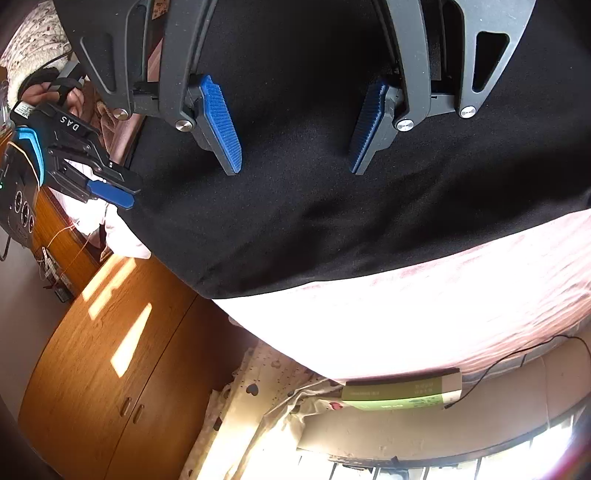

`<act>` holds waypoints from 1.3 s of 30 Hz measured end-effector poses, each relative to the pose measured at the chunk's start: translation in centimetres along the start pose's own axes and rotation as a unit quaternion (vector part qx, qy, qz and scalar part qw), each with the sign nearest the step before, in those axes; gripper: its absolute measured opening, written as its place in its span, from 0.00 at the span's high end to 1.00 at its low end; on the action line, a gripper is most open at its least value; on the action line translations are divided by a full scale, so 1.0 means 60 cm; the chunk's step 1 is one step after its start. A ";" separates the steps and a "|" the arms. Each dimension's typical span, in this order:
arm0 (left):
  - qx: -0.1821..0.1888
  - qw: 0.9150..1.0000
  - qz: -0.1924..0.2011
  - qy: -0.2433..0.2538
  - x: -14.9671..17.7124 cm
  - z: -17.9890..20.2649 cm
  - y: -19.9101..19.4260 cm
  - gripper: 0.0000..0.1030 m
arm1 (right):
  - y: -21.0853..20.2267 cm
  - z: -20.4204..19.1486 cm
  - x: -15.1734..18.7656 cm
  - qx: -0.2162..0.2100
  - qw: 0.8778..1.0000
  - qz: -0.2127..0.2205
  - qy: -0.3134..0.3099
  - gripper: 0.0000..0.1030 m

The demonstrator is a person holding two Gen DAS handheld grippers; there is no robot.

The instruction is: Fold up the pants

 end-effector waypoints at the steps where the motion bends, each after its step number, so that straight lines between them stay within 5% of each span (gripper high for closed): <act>1: -0.006 1.000 0.002 -0.001 -0.004 0.000 0.001 0.18 | -0.005 0.002 0.000 -0.004 1.000 -0.001 0.003 0.65; 6: 0.003 1.000 -0.003 -0.005 -0.017 0.013 0.018 0.18 | -0.002 0.028 -0.029 -0.002 0.999 0.020 0.045 0.65; 13: 0.008 1.000 -0.011 0.013 -0.018 0.039 0.030 0.18 | 0.001 0.071 -0.003 -0.057 0.991 0.031 0.113 0.65; 17: 0.018 1.000 -0.014 0.017 -0.023 0.058 0.043 0.18 | -0.023 0.122 0.012 -0.092 0.973 0.046 0.205 0.65; 20: 0.024 0.999 -0.017 0.028 -0.027 0.079 0.050 0.18 | -0.032 0.176 0.036 -0.069 0.959 0.049 0.271 0.65; 25: 0.038 0.998 -0.022 0.049 -0.030 0.114 0.065 0.18 | -0.023 0.244 0.089 -0.113 0.915 0.034 0.385 0.63; 30: 0.040 0.997 -0.026 0.058 -0.035 0.135 0.076 0.18 | -0.007 0.277 0.130 -0.202 0.848 0.049 0.488 0.49; 34: 0.043 0.996 -0.030 0.074 -0.039 0.155 0.084 0.18 | 0.007 0.279 0.146 -0.220 0.831 0.041 0.508 0.49; 39: 0.049 0.995 -0.031 0.081 -0.047 0.174 0.098 0.18 | 0.033 0.279 0.161 -0.281 0.774 0.041 0.566 0.48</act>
Point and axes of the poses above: each gripper's, at about its wrist camera, not at the fingertips, and y roughly the way its jaws point, z to its right, x to its underside, the point moved 5 cm from there along y, roughly the way its jaws point, and after that the axes turned 2 degrees about -x, right-handed, at the moved point
